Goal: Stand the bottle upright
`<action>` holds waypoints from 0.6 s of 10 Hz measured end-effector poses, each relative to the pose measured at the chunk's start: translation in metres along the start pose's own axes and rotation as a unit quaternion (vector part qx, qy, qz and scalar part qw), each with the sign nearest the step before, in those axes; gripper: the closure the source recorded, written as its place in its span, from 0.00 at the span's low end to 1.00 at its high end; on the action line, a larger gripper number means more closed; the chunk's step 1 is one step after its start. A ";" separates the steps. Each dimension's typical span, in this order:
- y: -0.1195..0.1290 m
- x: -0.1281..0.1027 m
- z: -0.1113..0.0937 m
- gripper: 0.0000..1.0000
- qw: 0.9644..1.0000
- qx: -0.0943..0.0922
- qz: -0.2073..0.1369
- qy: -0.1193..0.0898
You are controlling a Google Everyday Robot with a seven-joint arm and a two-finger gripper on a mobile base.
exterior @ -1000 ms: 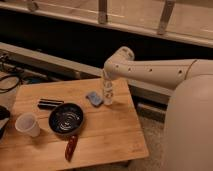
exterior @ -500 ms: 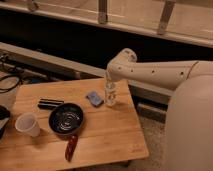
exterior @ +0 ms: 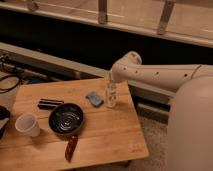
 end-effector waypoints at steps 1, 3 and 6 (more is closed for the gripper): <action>0.000 0.001 0.000 0.55 1.000 0.000 0.000 0.001; 0.001 0.002 0.000 0.66 1.000 0.000 0.000 0.003; 0.003 0.003 0.001 0.95 1.000 -0.001 -0.002 0.004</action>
